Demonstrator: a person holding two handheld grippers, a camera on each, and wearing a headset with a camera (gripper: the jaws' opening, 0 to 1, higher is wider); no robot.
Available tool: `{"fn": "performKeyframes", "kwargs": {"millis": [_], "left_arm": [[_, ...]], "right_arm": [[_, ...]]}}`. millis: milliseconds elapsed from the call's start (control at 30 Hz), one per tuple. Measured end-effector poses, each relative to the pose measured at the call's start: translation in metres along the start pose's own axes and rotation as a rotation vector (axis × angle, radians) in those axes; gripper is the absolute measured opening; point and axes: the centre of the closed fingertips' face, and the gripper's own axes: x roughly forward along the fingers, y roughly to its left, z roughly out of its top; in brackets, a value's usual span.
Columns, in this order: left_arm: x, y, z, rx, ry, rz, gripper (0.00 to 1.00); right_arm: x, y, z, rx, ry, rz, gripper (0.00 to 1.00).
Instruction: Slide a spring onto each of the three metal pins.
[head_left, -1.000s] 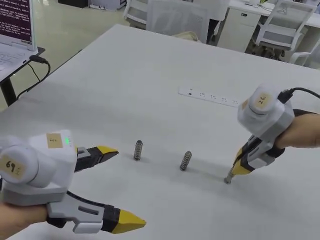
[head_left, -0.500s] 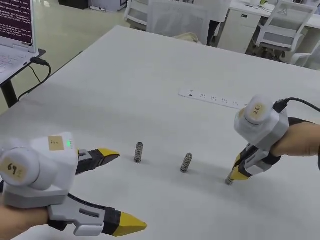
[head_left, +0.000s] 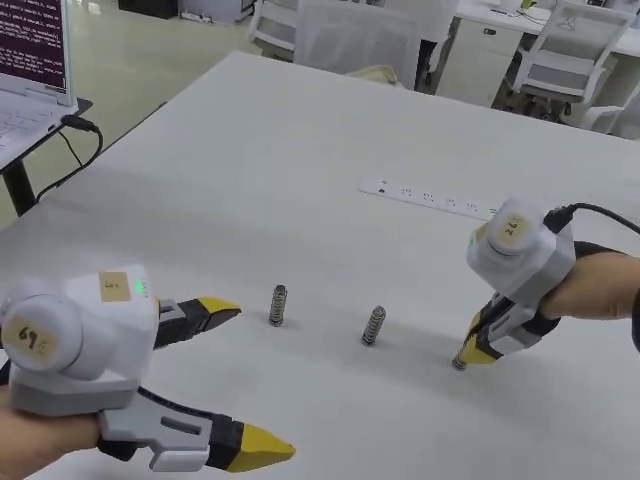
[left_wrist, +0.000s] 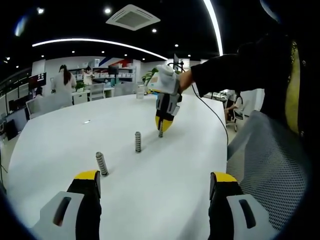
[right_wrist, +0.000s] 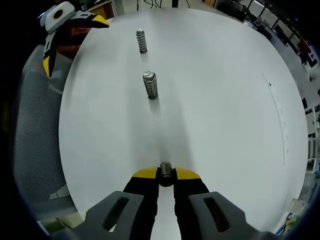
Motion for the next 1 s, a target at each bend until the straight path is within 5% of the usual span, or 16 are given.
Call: {"fn": "performKeyframes", "kwargs": {"millis": [1000], "left_arm": [[0.0015,0.0041,0.0001,-0.009,0.000,0.002,0.87]], "right_arm": [[0.0017,-0.0062,-0.0006,0.023,-0.021,-0.022,0.15]]}}
